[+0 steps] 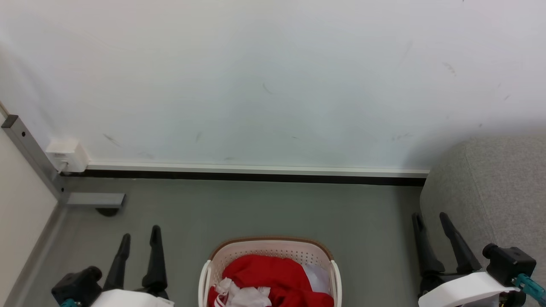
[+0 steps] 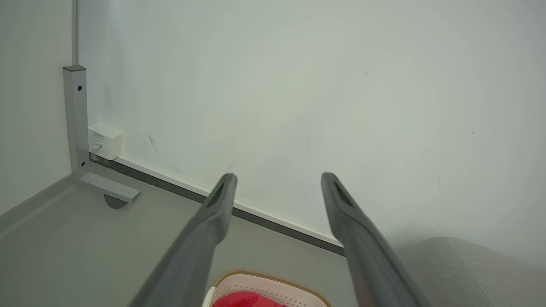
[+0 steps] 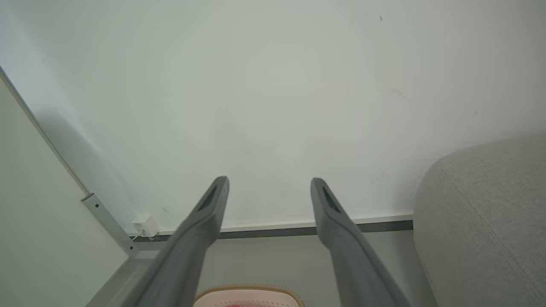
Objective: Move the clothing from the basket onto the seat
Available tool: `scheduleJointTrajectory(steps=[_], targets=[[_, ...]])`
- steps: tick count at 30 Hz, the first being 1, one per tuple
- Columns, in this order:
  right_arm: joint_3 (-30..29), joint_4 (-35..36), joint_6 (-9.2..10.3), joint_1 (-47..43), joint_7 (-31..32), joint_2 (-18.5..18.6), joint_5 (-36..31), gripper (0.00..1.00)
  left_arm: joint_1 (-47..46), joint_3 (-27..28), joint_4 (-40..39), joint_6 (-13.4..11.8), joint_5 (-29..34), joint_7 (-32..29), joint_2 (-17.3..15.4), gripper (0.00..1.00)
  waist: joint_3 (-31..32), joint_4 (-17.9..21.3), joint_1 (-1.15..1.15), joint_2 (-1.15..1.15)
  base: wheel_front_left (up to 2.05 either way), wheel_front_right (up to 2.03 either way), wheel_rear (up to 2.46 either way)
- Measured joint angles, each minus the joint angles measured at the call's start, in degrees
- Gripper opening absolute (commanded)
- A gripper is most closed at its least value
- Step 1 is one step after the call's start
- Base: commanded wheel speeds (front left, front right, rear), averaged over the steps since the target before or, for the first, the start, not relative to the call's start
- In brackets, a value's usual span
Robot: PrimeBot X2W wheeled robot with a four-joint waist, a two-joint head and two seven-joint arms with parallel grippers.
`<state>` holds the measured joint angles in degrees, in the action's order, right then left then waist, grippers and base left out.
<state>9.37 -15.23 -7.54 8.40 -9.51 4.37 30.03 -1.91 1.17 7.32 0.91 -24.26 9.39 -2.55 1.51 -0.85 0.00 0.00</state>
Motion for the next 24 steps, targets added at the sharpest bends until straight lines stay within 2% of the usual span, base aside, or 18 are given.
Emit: scheduleJointTrajectory(steps=[8, 24], targets=[[-2.2, 0.6, 0.0, 0.0, -1.1, -0.7, -4.9, 1.0, 0.2, -0.5, 0.8, -0.5, 5.0, 1.3, -0.1, 1.0, 0.1, -0.4, 0.0, 0.0, 0.0, 0.0, 0.0], [-1.2, 2.3, 0.0, 0.0, -3.1, -1.1, -12.0, 1.0, 0.4, -1.2, -0.6, -1.0, 13.1, 3.2, -0.2, 1.0, 0.3, -0.2, 0.0, 0.0, 0.0, 0.0, 0.0]])
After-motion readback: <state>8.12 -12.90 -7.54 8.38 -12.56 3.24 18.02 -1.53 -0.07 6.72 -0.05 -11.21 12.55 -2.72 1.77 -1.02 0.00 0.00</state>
